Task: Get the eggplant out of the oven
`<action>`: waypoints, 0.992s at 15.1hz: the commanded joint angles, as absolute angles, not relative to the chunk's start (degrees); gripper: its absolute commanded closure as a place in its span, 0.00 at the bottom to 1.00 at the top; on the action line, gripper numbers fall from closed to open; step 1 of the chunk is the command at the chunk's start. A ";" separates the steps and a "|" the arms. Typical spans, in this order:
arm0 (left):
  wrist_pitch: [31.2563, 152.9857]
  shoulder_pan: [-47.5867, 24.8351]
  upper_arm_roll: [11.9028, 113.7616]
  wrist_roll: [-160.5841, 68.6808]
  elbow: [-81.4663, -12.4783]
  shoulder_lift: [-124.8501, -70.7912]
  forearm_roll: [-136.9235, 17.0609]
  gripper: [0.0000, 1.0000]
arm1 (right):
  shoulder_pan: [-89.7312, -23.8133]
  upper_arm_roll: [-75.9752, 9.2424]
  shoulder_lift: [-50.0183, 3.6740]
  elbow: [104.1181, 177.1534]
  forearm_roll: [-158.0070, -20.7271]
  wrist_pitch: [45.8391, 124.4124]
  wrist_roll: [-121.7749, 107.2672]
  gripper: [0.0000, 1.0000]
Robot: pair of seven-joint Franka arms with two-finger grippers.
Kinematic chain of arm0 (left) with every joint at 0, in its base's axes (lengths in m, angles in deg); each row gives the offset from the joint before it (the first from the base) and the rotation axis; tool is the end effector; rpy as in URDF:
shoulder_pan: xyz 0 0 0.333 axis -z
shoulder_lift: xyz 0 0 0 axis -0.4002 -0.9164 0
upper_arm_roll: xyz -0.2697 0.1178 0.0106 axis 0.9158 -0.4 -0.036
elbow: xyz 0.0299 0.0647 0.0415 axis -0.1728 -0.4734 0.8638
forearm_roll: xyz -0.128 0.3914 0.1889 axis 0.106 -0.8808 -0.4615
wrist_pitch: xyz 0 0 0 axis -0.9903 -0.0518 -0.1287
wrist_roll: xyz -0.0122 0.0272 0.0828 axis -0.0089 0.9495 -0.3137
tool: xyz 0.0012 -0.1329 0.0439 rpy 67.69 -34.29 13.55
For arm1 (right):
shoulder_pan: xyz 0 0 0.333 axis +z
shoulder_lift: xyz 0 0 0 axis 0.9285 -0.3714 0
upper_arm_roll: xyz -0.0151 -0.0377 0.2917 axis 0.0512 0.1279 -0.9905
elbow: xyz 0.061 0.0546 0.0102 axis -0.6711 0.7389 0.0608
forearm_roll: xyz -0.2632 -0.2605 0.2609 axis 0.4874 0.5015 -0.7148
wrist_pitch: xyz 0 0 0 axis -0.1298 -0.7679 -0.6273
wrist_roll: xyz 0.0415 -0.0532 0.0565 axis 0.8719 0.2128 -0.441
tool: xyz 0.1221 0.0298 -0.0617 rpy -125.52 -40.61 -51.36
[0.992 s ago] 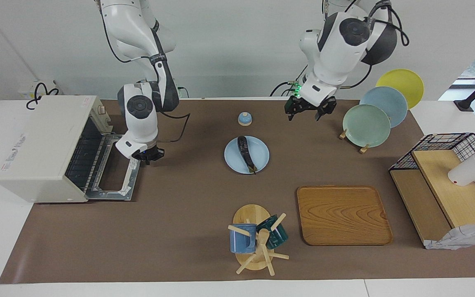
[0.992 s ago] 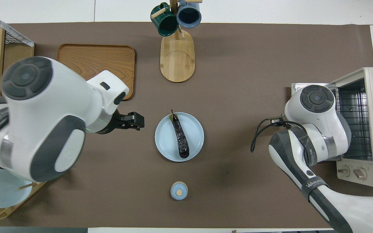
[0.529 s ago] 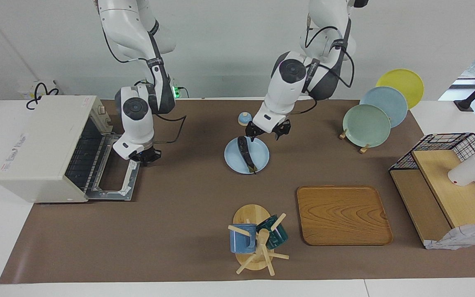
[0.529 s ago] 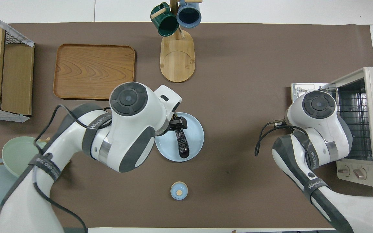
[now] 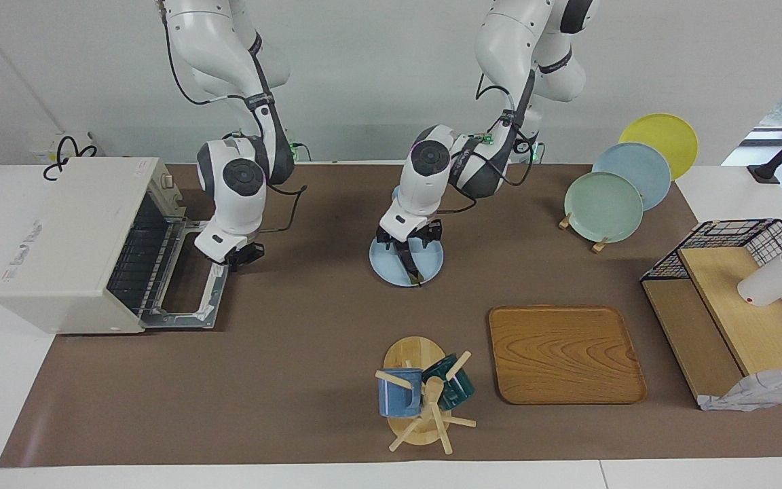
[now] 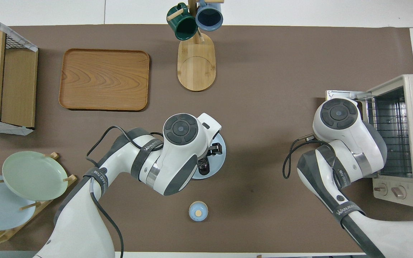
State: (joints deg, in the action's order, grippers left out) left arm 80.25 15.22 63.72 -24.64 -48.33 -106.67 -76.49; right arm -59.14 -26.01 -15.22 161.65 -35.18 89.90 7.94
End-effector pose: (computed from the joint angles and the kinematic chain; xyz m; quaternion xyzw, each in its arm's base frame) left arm 0.4721 -0.4486 0.2242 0.9972 -0.0041 -0.0644 0.0384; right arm 0.5708 0.0603 0.2309 0.9732 0.1380 -0.0599 0.1737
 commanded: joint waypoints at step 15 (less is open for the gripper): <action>82.59 15.70 62.62 -24.75 -50.11 -104.73 -75.58 1.00 | -71.01 -24.94 -4.50 150.27 -40.93 72.22 -18.32 0.87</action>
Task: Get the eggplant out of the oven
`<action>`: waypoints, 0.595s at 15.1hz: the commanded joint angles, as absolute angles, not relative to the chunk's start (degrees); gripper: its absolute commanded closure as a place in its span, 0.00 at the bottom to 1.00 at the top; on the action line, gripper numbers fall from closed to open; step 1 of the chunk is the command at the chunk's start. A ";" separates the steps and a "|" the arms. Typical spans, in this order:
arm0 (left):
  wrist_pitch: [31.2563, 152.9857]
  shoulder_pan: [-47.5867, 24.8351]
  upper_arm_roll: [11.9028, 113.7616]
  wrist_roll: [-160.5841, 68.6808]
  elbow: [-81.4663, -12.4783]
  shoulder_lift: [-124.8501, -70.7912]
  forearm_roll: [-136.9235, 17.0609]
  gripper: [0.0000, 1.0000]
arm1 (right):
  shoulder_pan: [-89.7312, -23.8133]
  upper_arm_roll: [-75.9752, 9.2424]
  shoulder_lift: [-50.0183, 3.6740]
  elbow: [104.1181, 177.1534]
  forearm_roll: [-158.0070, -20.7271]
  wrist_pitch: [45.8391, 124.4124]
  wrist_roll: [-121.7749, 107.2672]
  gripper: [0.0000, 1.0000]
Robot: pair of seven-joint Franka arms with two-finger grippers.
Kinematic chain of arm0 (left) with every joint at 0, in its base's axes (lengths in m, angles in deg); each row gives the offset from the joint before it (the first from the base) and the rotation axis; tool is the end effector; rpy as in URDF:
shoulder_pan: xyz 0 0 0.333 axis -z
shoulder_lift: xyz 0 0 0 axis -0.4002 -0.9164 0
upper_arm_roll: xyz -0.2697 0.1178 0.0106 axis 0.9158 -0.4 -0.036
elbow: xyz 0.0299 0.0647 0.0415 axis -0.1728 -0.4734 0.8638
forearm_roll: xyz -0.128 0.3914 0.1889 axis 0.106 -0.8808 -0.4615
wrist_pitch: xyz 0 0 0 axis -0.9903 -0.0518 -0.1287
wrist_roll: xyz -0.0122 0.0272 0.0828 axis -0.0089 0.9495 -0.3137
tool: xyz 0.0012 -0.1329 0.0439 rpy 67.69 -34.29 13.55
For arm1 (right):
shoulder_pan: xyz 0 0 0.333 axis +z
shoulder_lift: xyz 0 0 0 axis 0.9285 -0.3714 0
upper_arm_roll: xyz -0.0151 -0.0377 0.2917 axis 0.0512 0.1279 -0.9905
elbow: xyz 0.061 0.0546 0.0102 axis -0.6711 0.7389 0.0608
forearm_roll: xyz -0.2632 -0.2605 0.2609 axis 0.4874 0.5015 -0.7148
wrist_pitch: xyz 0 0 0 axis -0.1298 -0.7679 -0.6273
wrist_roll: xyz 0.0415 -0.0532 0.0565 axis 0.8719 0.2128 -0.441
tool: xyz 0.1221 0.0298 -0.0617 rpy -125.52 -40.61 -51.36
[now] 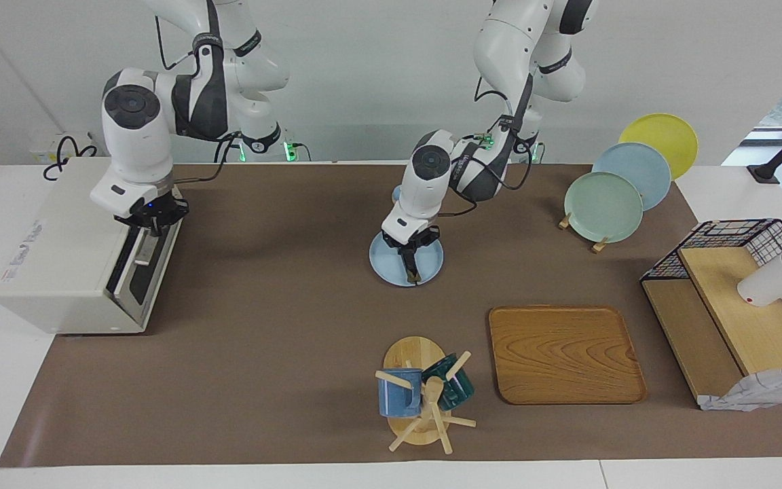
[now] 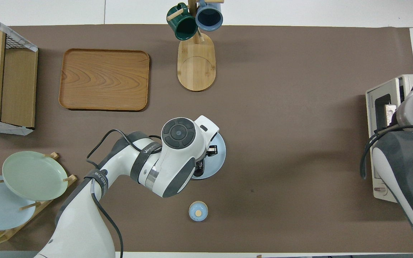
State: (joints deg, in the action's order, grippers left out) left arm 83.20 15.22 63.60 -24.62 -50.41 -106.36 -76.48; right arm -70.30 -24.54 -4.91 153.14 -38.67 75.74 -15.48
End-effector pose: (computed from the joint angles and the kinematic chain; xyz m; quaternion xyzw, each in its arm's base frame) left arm 0.4697 -0.4433 0.2145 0.9976 -0.0004 -0.0550 0.0431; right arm 0.5833 -0.0746 0.3921 0.9712 0.1684 -0.0717 0.1527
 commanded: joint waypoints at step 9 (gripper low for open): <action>64.66 -4.58 62.26 -40.28 -28.85 -107.26 -76.54 1.00 | -70.04 -25.64 -6.33 129.52 -55.44 53.22 -17.89 0.27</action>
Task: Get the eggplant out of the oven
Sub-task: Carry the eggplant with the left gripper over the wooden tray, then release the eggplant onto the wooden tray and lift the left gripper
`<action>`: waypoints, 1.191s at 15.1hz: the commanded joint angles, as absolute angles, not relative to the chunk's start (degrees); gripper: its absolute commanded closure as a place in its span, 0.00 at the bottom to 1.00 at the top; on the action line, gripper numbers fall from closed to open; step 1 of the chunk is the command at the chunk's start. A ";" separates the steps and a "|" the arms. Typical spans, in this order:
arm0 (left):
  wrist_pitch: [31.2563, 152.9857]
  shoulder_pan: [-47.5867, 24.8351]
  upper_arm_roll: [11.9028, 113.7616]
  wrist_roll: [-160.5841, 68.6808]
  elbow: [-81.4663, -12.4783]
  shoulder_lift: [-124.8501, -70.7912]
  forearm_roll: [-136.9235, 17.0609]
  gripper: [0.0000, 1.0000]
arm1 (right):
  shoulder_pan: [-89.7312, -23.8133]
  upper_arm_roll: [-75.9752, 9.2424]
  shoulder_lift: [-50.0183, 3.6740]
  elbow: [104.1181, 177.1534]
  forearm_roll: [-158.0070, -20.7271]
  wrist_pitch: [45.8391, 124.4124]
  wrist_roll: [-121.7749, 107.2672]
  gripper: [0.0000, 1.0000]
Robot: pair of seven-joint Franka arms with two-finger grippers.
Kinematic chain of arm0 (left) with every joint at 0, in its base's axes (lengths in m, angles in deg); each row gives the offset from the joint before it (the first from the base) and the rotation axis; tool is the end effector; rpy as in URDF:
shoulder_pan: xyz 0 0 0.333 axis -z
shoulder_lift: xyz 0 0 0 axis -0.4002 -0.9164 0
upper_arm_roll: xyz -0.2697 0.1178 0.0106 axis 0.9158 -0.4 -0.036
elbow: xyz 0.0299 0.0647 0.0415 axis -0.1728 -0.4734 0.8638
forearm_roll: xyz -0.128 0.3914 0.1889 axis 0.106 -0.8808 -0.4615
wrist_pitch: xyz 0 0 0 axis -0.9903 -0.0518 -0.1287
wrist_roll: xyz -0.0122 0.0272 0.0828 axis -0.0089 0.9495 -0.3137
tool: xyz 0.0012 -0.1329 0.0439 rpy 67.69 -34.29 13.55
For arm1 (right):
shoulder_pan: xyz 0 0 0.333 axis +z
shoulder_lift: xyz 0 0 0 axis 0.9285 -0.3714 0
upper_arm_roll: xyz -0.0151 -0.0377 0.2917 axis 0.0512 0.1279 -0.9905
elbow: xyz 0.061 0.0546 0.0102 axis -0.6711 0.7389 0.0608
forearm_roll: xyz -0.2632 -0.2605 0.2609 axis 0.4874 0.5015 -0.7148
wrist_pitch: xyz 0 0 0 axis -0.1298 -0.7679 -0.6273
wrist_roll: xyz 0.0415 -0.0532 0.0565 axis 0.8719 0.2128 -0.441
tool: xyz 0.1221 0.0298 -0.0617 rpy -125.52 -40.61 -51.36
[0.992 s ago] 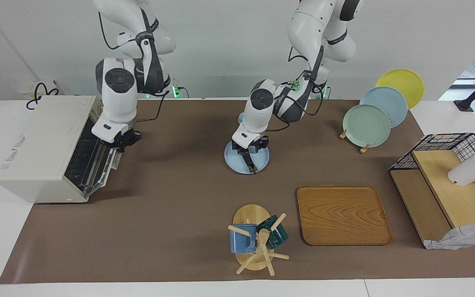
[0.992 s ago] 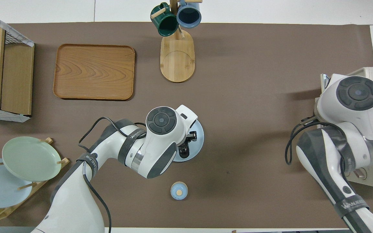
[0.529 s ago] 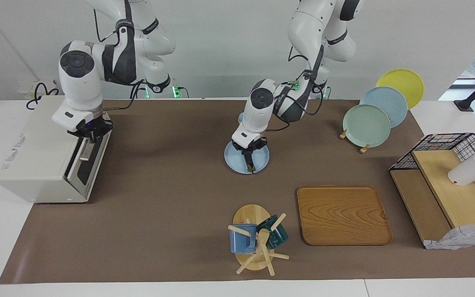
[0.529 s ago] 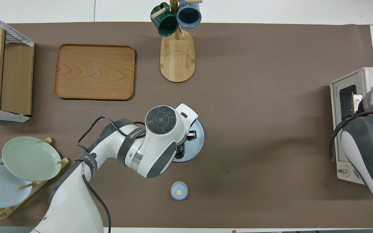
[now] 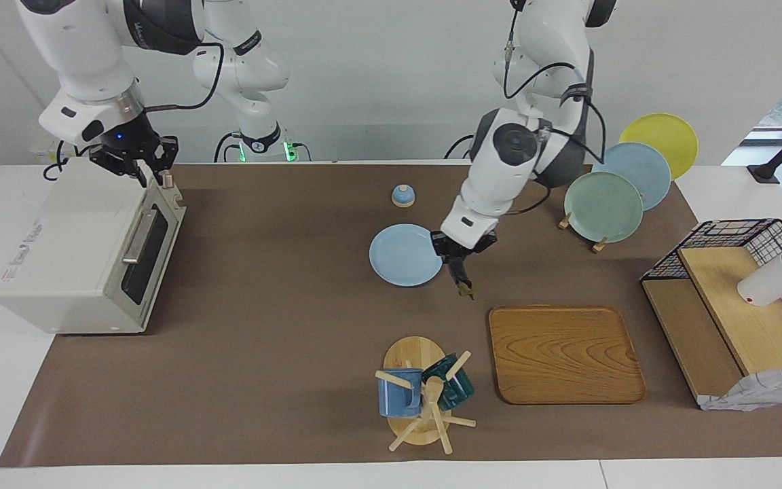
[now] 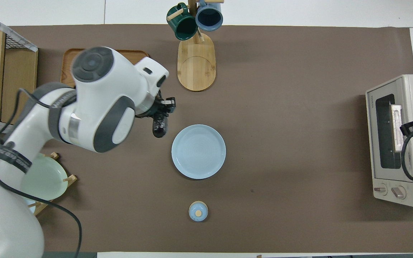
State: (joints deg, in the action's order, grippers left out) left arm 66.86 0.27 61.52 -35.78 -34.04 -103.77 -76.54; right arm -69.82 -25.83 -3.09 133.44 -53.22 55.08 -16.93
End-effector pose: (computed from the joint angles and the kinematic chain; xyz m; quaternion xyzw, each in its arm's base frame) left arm 0.6204 -0.3116 0.3653 0.9968 0.0298 -0.0244 0.0698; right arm 0.5813 -0.0339 0.5591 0.9887 0.1366 -0.0449 0.0411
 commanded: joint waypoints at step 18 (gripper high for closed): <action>73.62 -19.02 62.18 -51.46 -16.88 -125.11 -82.43 0.28 | -68.55 -25.46 -8.45 126.01 -55.61 49.62 -6.29 0.00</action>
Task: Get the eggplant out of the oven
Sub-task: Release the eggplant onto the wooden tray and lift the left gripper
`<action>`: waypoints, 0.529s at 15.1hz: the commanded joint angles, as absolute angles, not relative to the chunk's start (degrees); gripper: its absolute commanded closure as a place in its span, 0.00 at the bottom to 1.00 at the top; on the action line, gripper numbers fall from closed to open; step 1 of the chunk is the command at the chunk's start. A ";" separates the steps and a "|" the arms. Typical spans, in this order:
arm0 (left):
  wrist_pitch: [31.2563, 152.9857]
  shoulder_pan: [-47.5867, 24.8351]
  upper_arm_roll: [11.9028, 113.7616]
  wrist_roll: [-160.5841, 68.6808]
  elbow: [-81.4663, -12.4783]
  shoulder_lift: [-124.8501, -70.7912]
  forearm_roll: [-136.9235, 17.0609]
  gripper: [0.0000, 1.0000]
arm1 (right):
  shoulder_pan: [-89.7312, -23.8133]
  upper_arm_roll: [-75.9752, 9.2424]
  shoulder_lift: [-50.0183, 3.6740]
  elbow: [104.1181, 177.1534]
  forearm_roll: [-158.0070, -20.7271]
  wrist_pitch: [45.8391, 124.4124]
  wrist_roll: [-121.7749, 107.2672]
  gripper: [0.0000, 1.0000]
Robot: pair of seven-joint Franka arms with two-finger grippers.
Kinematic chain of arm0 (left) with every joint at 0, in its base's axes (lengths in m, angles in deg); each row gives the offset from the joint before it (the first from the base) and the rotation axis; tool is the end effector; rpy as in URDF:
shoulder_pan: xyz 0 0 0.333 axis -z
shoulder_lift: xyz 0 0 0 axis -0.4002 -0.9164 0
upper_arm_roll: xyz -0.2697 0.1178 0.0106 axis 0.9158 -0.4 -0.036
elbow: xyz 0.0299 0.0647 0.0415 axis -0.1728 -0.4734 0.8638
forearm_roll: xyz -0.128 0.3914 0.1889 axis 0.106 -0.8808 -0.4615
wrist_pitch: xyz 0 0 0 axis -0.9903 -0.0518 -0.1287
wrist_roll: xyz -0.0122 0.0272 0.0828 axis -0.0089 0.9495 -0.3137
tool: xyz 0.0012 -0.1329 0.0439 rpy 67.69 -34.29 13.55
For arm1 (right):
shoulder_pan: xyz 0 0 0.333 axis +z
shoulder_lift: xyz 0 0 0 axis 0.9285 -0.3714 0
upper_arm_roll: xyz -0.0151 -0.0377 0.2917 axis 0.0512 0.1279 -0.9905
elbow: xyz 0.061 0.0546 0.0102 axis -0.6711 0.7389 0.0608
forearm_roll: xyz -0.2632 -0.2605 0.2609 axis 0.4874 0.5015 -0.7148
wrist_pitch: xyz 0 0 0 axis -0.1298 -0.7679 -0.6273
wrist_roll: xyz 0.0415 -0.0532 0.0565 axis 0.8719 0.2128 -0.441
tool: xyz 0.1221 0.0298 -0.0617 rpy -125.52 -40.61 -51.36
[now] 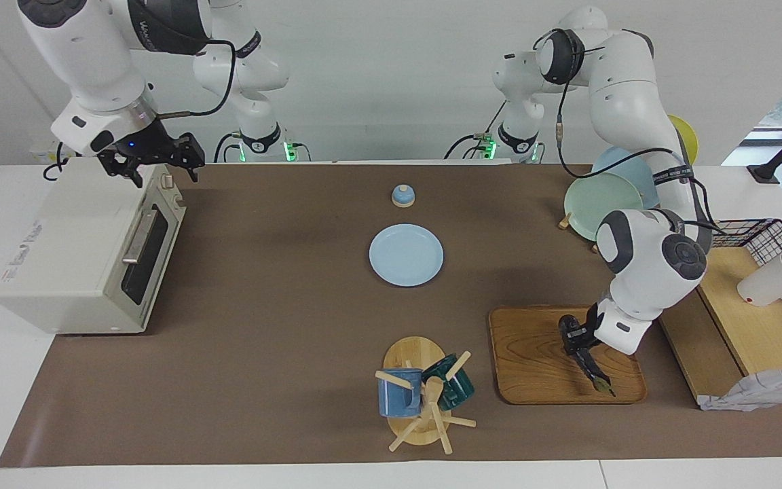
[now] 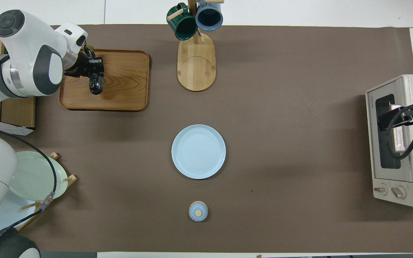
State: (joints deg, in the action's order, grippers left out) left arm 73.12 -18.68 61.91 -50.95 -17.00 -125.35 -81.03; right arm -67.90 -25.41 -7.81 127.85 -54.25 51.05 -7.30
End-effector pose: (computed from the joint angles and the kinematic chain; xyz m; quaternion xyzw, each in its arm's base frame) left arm 0.7681 -0.0962 0.2556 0.9975 0.0508 0.0165 0.0459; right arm 0.5973 -0.0165 0.5559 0.9950 0.0645 -0.0675 0.0345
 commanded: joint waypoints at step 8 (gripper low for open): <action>67.84 -20.16 62.09 -52.96 -16.61 -118.72 -81.46 0.00 | -68.64 -22.65 -9.24 124.25 -57.99 51.47 0.31 0.00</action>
State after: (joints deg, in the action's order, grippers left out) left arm 71.89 -18.94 61.85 -52.32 -16.04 -123.52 -81.37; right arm -68.11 -22.22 -7.99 126.45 -57.03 51.71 -1.60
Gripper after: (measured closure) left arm 0.000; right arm 0.000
